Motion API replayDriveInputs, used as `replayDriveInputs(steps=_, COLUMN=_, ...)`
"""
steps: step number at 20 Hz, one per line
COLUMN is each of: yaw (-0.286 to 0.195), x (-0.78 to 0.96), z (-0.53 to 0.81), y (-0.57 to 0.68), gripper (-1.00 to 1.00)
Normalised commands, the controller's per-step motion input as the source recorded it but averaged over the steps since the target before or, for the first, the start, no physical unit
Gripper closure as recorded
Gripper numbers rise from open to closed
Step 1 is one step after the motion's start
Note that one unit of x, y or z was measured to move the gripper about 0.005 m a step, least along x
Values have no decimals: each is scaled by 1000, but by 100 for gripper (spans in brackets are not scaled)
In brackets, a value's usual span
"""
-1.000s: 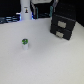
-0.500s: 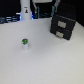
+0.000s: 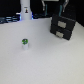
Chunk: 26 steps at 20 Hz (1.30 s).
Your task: Open the kcup holder, insert the kcup into the holder, and close the kcup holder
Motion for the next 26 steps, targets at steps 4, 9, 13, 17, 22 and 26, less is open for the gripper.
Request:
replayDriveInputs(steps=4, yaw=-156, x=-321, z=-91, y=725, gripper=-100)
replayDriveInputs(steps=9, yaw=-131, x=-268, z=-180, y=667, gripper=-100)
replayDriveInputs(steps=13, yaw=-104, x=-185, z=-330, y=543, gripper=-100)
replayDriveInputs(steps=17, yaw=-67, x=-153, z=-371, y=401, gripper=-100)
replayDriveInputs(steps=22, yaw=-24, x=-181, z=-330, y=307, gripper=-100)
replayDriveInputs(steps=26, yaw=-21, x=-211, z=-291, y=313, gripper=-100)
